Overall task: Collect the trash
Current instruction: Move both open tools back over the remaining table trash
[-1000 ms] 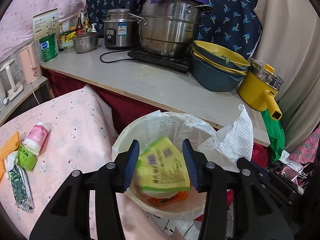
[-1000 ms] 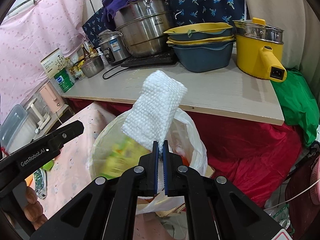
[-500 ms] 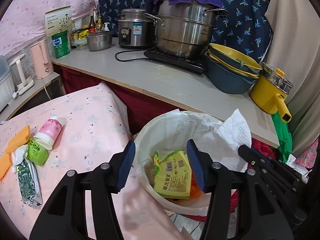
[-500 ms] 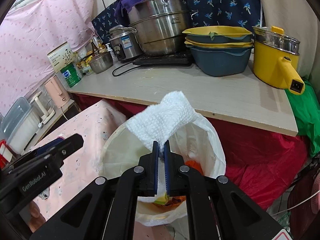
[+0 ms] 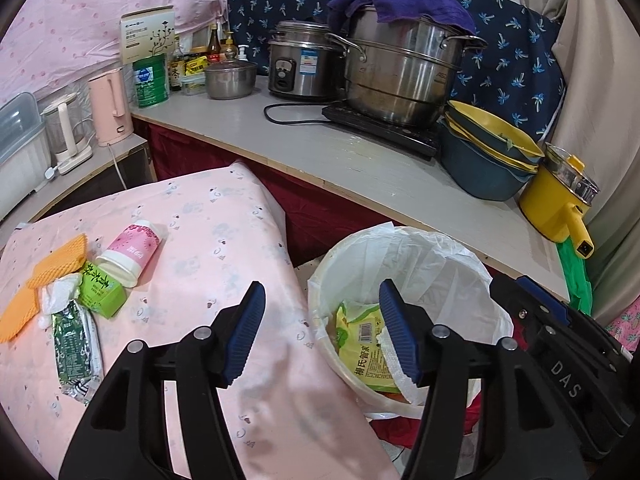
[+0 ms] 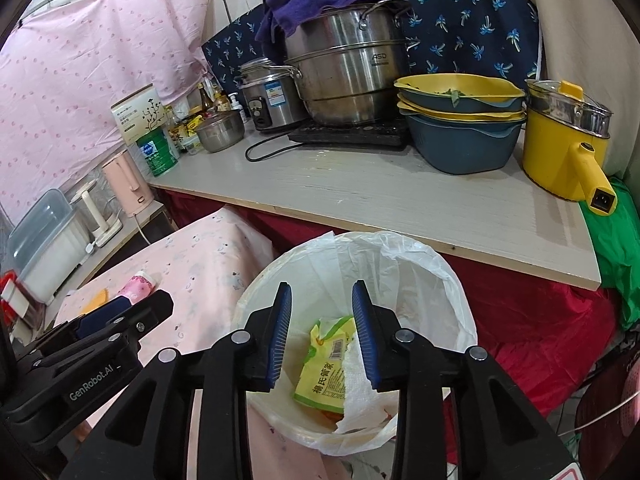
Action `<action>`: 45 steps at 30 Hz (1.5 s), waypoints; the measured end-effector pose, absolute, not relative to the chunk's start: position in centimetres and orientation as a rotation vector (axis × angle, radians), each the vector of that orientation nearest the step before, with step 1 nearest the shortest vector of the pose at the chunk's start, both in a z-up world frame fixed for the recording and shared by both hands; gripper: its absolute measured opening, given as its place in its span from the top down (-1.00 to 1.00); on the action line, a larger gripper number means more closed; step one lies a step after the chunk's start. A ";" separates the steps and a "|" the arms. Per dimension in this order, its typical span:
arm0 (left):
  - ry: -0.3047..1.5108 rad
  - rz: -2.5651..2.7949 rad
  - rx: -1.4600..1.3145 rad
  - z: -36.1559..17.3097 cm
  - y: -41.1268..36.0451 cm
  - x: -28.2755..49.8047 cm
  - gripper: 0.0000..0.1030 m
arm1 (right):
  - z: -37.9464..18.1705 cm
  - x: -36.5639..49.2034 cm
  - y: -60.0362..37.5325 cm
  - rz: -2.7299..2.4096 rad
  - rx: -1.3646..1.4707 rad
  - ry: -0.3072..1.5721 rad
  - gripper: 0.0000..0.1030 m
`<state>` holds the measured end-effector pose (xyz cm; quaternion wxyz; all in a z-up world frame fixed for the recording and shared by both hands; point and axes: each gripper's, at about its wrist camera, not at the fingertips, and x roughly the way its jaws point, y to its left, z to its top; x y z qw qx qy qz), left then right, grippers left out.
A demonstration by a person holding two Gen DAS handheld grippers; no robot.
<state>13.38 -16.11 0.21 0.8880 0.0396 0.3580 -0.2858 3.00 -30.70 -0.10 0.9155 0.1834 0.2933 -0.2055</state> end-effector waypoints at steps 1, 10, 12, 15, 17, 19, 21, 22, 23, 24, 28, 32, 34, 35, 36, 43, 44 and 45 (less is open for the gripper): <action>0.743 -0.589 0.079 0.3 -15.9 13.4 -0.09 | 0.0 3.0 -30.4 -0.420 0.375 0.603 0.38; 0.722 -0.516 0.056 0.8 -11.8 13.3 -0.29 | 1.2 3.3 -27.2 -0.376 0.342 0.593 0.26; 0.724 -0.494 0.053 0.8 -10.7 13.4 -0.30 | 1.3 3.7 -26.1 -0.360 0.330 0.596 0.26; 0.726 -0.460 0.039 0.7 -8.6 13.7 -0.31 | 1.4 4.1 -24.6 -0.336 0.317 0.602 0.26; 0.728 -0.436 0.024 0.6 -7.1 14.0 -0.34 | 1.4 4.6 -23.5 -0.316 0.307 0.608 0.26; 0.729 -0.412 0.015 0.5 -5.8 14.2 -0.35 | 1.4 5.0 -22.3 -0.297 0.295 0.614 0.26; 0.734 -0.387 0.003 0.4 -4.3 14.5 -0.35 | 1.4 5.5 -21.3 -0.278 0.284 0.620 0.26; 0.737 -0.372 -0.005 0.2 -3.4 14.7 -0.35 | 1.4 5.8 -20.7 -0.267 0.278 0.624 0.26; 0.739 -0.362 -0.010 0.1 -2.7 14.8 -0.35 | 1.4 6.0 -20.1 -0.257 0.273 0.628 0.26; 0.744 -0.348 -0.016 -0.1 -1.9 14.9 -0.35 | 1.3 6.3 -19.5 -0.247 0.267 0.632 0.26; 0.763 -0.295 -0.030 -0.9 1.2 15.6 -0.35 | 0.9 7.2 -17.4 -0.212 0.251 0.651 0.25; 0.780 -0.234 -0.029 -2.0 4.0 16.0 -0.35 | 0.0 7.9 -15.6 -0.184 0.241 0.678 0.25; 0.787 -0.211 -0.030 -2.5 5.4 16.3 -0.35 | -0.4 8.3 -14.8 -0.169 0.237 0.692 0.25; 0.792 -0.199 -0.033 -2.7 6.0 16.4 -0.35 | -0.6 8.5 -14.4 -0.163 0.233 0.698 0.25; 0.798 -0.187 -0.038 -3.0 6.7 16.5 -0.35 | -0.8 8.7 -13.9 -0.156 0.230 0.703 0.25; 0.822 -0.124 -0.052 -4.4 10.4 17.4 -0.35 | -1.9 10.7 -10.6 -0.097 0.203 0.740 0.25; 0.822 -0.115 -0.051 -4.6 10.9 17.5 -0.35 | -2.1 11.0 -10.1 -0.089 0.200 0.744 0.25; 0.824 -0.108 -0.051 -4.7 11.3 17.6 -0.35 | -2.2 11.5 -9.6 -0.077 0.197 0.749 0.25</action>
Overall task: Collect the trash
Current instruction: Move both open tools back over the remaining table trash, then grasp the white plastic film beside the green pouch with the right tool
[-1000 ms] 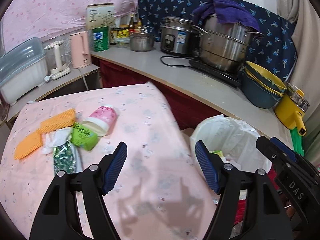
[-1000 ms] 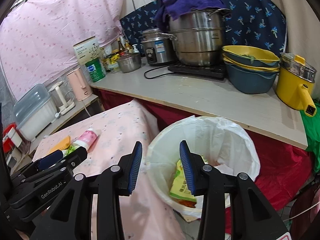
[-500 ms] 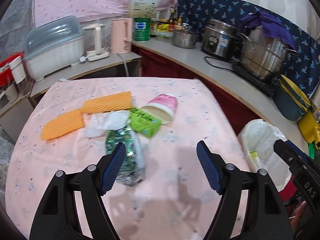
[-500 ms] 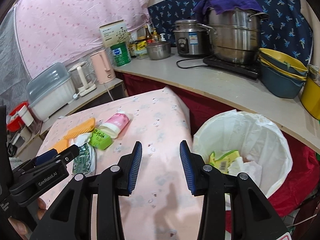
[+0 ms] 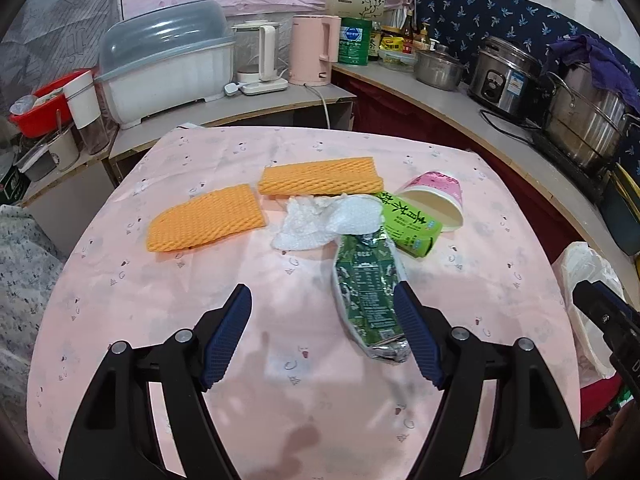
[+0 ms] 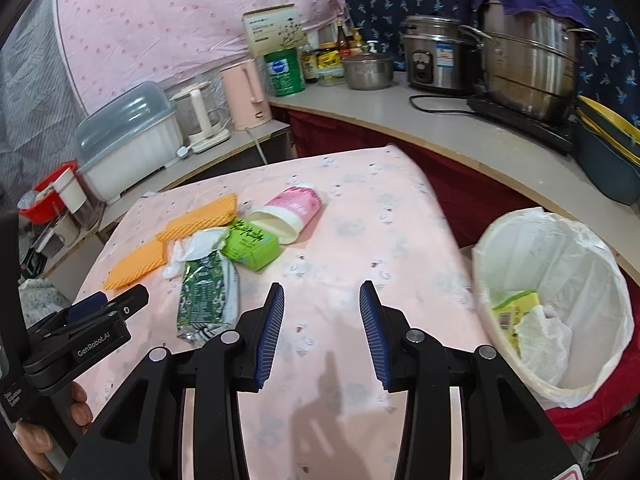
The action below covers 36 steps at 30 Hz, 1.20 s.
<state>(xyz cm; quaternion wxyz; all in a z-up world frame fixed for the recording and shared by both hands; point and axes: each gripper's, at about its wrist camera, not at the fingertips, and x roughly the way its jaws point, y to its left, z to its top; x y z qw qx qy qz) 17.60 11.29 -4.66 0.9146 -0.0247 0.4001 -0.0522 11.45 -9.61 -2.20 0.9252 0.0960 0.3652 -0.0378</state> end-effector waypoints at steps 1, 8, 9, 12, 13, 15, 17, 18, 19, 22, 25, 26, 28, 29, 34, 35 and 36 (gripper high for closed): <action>0.826 -0.097 -0.052 -4.8 11.8 17.7 -0.35 | -2.4 12.0 -9.0 -0.062 0.193 0.756 0.25; 0.849 -0.023 -0.057 -5.4 15.4 19.3 -0.35 | -3.1 16.0 -4.7 0.025 0.165 0.786 0.25; 0.849 -0.014 -0.059 -5.5 16.0 19.5 -0.35 | -3.3 16.7 -4.1 0.039 0.163 0.793 0.25; 0.856 0.005 -0.075 -5.7 17.5 20.3 -0.36 | -3.9 18.7 -2.3 0.072 0.157 0.811 0.25; 0.859 0.011 -0.081 -5.8 17.9 20.5 -0.36 | -4.1 19.4 -1.9 0.080 0.157 0.816 0.25; 0.864 0.024 -0.092 -6.0 18.8 21.1 -0.36 | -4.4 21.1 -1.0 0.102 0.163 0.831 0.25; 0.869 0.035 -0.100 -6.1 19.3 21.6 -0.36 | -4.8 22.5 -0.2 0.115 0.163 0.846 0.25; 0.873 0.041 -0.104 -6.3 19.7 21.8 -0.36 | -5.0 23.1 0.1 0.119 0.160 0.852 0.25; 0.875 0.044 -0.107 -6.4 19.9 21.9 -0.36 | -5.3 23.9 0.5 0.124 0.155 0.861 0.25; 0.880 0.053 -0.109 -6.7 20.4 22.5 -0.37 | -6.1 25.9 1.5 0.135 0.143 0.885 0.25; 0.883 0.058 -0.112 -6.9 20.6 23.0 -0.44 | -6.7 27.7 2.2 0.140 0.139 0.899 0.09; 0.884 0.059 -0.115 -7.0 20.7 23.2 -0.45 | -6.9 28.1 2.4 0.138 0.136 0.905 0.08; 0.886 0.060 -0.116 -7.2 20.8 23.4 -0.45 | -7.5 29.1 2.6 0.135 0.134 0.924 0.08; 0.888 0.060 -0.118 -7.3 20.8 23.6 -0.45 | -7.8 29.4 2.7 0.135 0.135 0.933 0.08; 0.896 0.054 -0.120 -7.7 20.6 23.9 -0.45 | -9.0 29.8 3.0 0.150 0.122 0.965 0.43; 0.898 0.053 -0.120 -7.7 20.5 23.9 -0.45 | -9.0 29.6 3.0 0.157 0.128 0.962 0.51; 0.900 0.051 -0.120 -7.8 20.4 23.9 -0.45 | -8.9 29.4 2.9 0.159 0.130 0.958 0.63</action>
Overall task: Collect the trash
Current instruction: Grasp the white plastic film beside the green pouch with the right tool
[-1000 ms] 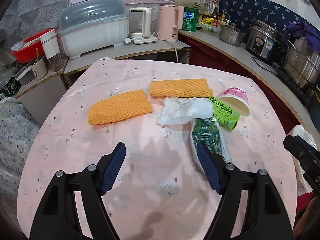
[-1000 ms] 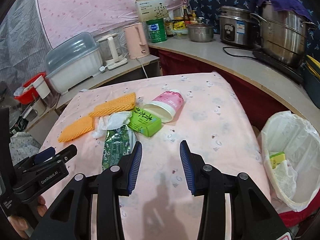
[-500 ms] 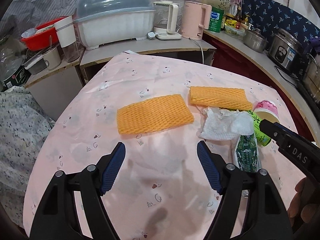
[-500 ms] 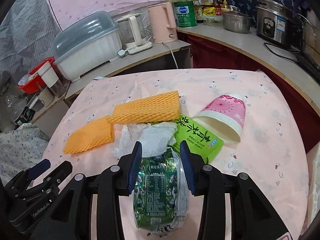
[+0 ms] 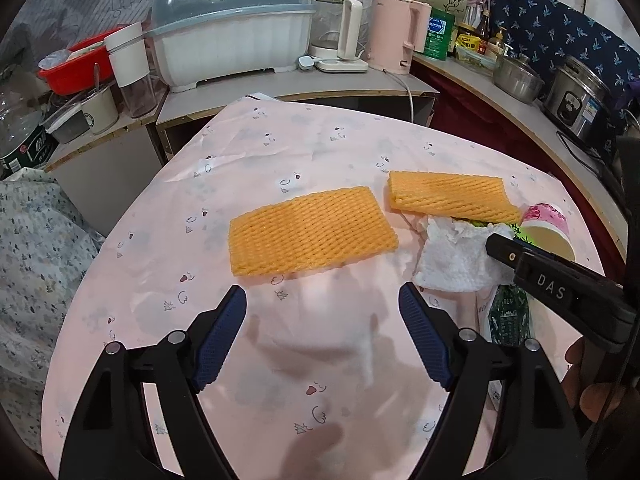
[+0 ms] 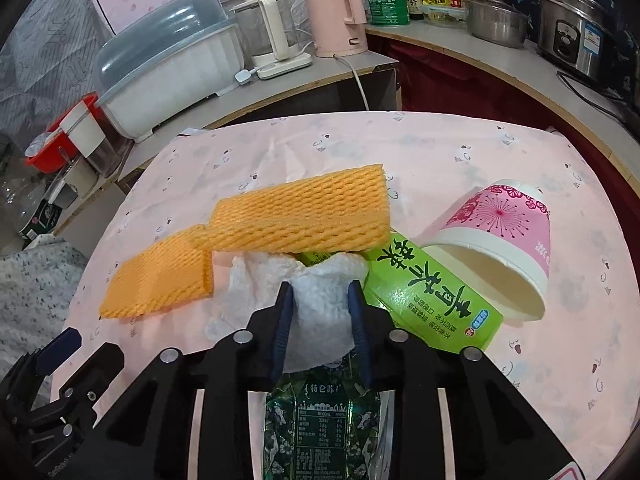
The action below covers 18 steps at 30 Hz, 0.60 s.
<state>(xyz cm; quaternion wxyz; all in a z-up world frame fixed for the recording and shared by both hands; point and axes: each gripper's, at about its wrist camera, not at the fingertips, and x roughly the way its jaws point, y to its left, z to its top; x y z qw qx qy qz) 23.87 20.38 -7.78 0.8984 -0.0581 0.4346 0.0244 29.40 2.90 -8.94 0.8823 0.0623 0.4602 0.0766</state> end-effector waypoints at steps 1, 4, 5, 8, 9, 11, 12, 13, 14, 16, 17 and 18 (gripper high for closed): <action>0.901 0.048 -0.120 -7.8 20.2 23.8 -0.45 | -8.9 29.2 2.8 0.169 0.130 0.955 0.74; 0.900 0.041 -0.115 -7.7 19.8 23.5 -0.45 | -8.6 28.4 2.6 0.167 0.119 0.948 0.90; 0.900 0.038 -0.115 -7.6 19.7 23.4 -0.45 | -8.5 28.0 2.4 0.166 0.120 0.945 0.91; 0.898 0.025 -0.116 -7.3 19.2 22.9 -0.45 | -7.9 26.8 1.4 0.163 0.154 0.931 0.92; 0.898 0.019 -0.114 -7.2 18.9 22.7 -0.45 | -7.6 26.3 1.0 0.162 0.167 0.922 0.92; 0.896 0.007 -0.107 -7.0 18.2 22.3 -0.45 | -6.8 25.5 0.1 0.160 0.189 0.902 0.92; 0.896 -0.004 -0.104 -6.9 17.8 22.0 -0.45 | -6.3 25.0 -0.3 0.155 0.198 0.890 0.93; 0.896 -0.012 -0.100 -6.8 17.4 21.8 -0.45 | -5.9 24.7 -0.7 0.151 0.204 0.879 0.93; 0.896 -0.019 -0.097 -6.7 17.0 21.6 -0.45 | -5.3 24.2 -1.2 0.146 0.213 0.865 0.93; 0.894 -0.041 -0.089 -6.5 15.9 21.2 -0.45 | -4.4 23.5 -2.2 0.133 0.228 0.841 0.93; 0.895 -0.053 -0.085 -6.4 15.3 20.9 -0.46 | -3.9 23.1 -2.7 0.125 0.234 0.828 0.93; 0.896 -0.065 -0.082 -6.4 14.7 20.8 -0.47 | -3.5 22.7 -3.3 0.117 0.239 0.817 0.93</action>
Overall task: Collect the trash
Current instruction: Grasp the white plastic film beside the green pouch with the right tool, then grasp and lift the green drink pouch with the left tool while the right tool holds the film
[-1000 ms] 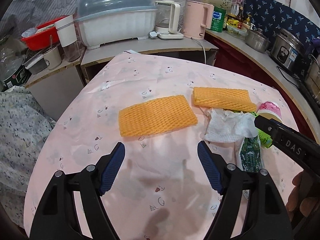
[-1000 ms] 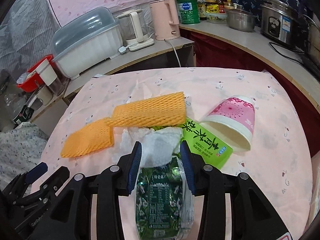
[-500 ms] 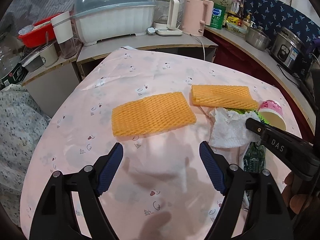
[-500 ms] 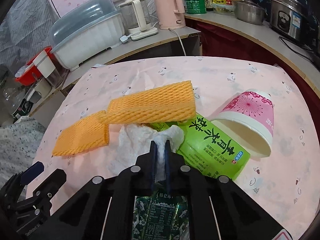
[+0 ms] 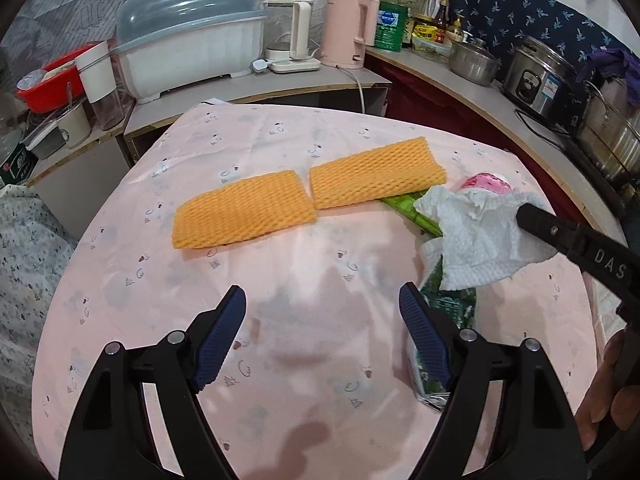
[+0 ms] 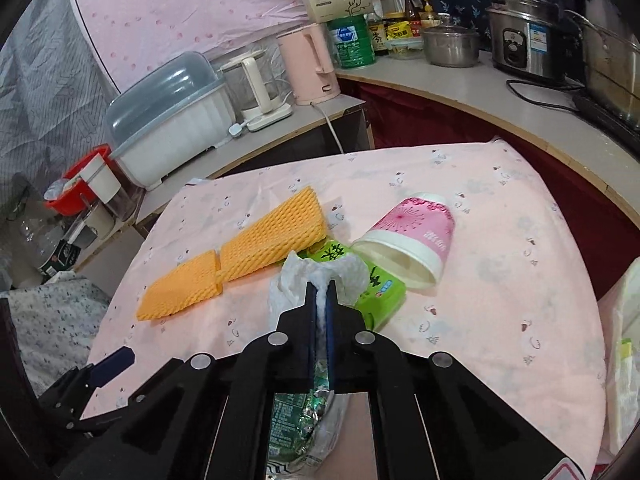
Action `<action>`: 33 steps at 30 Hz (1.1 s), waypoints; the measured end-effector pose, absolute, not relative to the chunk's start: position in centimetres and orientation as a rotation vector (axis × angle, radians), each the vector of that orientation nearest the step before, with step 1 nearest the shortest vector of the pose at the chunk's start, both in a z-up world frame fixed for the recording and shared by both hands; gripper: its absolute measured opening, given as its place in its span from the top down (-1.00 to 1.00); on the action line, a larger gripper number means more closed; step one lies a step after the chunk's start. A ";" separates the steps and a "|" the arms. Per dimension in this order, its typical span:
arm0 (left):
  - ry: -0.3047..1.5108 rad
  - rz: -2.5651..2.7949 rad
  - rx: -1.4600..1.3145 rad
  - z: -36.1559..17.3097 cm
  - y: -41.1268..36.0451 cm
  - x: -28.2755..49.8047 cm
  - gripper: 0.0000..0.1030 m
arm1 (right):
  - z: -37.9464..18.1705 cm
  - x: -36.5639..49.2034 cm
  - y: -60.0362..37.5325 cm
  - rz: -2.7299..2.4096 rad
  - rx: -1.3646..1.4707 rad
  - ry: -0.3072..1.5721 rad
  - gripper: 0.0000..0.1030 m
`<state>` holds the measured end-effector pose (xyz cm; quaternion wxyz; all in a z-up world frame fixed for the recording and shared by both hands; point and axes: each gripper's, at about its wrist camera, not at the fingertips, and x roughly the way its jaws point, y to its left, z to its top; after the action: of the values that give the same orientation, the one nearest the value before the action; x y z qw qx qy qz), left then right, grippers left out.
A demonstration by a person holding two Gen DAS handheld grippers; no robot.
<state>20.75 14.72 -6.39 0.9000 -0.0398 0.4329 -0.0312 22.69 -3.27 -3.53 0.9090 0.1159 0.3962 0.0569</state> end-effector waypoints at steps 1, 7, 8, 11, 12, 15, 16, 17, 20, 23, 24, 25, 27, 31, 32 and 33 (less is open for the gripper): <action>0.898 -0.075 -0.080 -6.4 14.2 20.6 -0.48 | -3.0 22.3 -4.0 0.106 0.245 0.805 0.93; 0.925 -0.147 -0.075 -6.9 10.7 20.0 -0.56 | -1.8 20.1 -7.8 0.047 0.276 0.762 0.93; 0.929 -0.156 -0.072 -7.0 10.1 20.0 -0.56 | -1.8 19.8 -8.4 0.037 0.281 0.759 0.93; 0.943 -0.172 -0.056 -7.5 8.5 20.1 -0.59 | -1.9 18.9 -10.1 0.012 0.298 0.755 0.93; 0.949 -0.171 -0.051 -7.8 8.1 20.3 -0.60 | -1.9 18.7 -10.5 0.006 0.302 0.754 0.93; 0.972 -0.174 -0.043 -8.6 7.1 20.7 -0.60 | -2.0 18.0 -12.0 -0.016 0.319 0.749 0.93; 0.981 -0.173 -0.039 -9.0 6.8 20.9 -0.60 | -2.0 17.8 -12.5 -0.024 0.324 0.748 0.93; 0.989 -0.174 -0.034 -9.3 6.5 21.1 -0.60 | -2.1 17.6 -12.9 -0.030 0.329 0.746 0.93; 1.011 -0.170 -0.021 -10.2 5.7 21.5 -0.60 | -2.2 17.1 -13.8 -0.046 0.340 0.744 0.93; 1.033 -0.168 -0.014 -11.0 5.2 21.7 -0.60 | -2.5 16.7 -14.6 -0.058 0.349 0.745 0.93; 1.041 -0.166 -0.013 -11.3 5.1 21.7 -0.60 | -2.7 16.6 -14.8 -0.061 0.353 0.747 0.93; 1.046 -0.167 -0.015 -11.5 5.0 21.8 -0.59 | -2.8 16.5 -15.0 -0.063 0.354 0.749 0.93; 1.051 -0.161 -0.014 -11.8 4.8 21.7 -0.55 | -3.0 16.3 -15.2 -0.065 0.358 0.754 0.93; 1.044 -0.160 0.013 -11.8 4.3 21.5 -0.38 | -3.5 15.9 -15.7 -0.069 0.367 0.760 0.93; 1.046 -0.164 0.010 -11.7 4.2 21.4 -0.38 | -3.5 15.8 -15.7 -0.070 0.369 0.759 0.93; 1.047 -0.165 0.006 -11.6 4.1 21.3 -0.38 | -3.5 15.7 -15.8 -0.070 0.371 0.759 0.93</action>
<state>21.33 4.13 -11.63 0.8629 0.0030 0.4991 -0.0789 15.68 -15.85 -3.54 0.9116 0.1802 0.3680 -0.0342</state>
